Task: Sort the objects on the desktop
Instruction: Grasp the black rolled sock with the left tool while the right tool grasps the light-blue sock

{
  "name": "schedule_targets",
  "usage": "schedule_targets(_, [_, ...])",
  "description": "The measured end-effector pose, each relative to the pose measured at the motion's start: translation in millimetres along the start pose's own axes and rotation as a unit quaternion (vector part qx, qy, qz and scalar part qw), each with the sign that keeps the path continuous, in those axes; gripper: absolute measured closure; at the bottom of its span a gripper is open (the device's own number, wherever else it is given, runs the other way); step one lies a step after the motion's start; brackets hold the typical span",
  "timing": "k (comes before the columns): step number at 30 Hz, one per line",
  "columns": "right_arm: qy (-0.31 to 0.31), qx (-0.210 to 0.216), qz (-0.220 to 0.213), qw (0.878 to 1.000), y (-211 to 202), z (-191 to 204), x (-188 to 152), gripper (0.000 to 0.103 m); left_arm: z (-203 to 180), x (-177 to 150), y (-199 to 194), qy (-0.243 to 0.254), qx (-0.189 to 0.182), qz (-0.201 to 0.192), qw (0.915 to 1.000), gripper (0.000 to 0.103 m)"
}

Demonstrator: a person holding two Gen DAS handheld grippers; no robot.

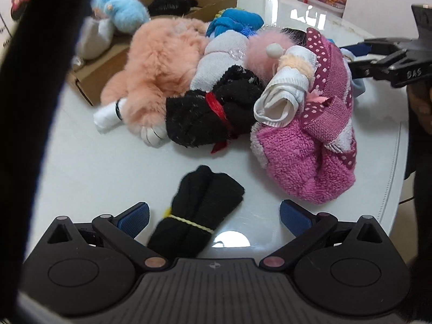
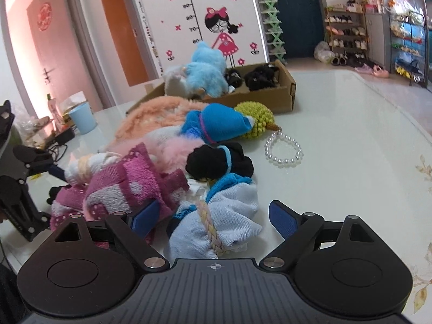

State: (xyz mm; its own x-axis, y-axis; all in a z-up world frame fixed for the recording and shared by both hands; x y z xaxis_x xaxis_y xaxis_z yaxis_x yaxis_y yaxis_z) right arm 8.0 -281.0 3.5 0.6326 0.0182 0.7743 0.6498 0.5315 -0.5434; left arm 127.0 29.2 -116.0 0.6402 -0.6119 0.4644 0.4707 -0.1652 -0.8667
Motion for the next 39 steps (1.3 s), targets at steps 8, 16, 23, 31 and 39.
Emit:
schedule_targets(8, [-0.005, -0.016, 0.017, 1.000, 5.9, -0.9, -4.2, 0.011, 1.1, -10.3, -1.3, -0.050, -0.003, 0.000, 0.9987, 0.000])
schedule_targets(16, [-0.031, -0.028, 0.018, 0.999, 7.1, 3.8, -6.4, 0.029, -2.0, -9.6, -5.6, -0.068, 0.004, -0.004, 0.9977, 0.007])
schedule_targets(23, [-0.030, -0.027, 0.017, 0.999, 6.2, 3.0, -5.9, 0.028, 0.1, -7.4, -1.7, -0.082, 0.013, 0.000, 0.9966, 0.006])
schedule_targets(31, [-0.029, -0.022, 0.018, 0.999, 4.4, 3.0, -6.7, 0.036, 4.1, -4.0, -8.4, -0.121, 0.025, -0.014, 0.9922, 0.069])
schedule_targets(39, [-0.028, -0.019, 0.014, 0.999, 0.2, 3.0, -7.3, 0.037, -8.3, -7.7, -11.8, -0.121, 0.045, -0.013, 0.9916, 0.070])
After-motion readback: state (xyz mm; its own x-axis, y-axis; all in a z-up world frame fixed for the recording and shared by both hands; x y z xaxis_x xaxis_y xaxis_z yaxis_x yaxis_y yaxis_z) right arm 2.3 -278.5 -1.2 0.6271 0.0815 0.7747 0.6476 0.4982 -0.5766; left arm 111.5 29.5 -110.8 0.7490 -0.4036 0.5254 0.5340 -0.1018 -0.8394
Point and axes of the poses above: each gripper's, at about its wrist camera, not at the fingertips, and y roughly the way its jaws point, z to its left, x to its top, the point moved 4 cm from there along y, roughly the way its jaws point, and after that the axes turned 8 degrees about x, right-handed, at the moved point
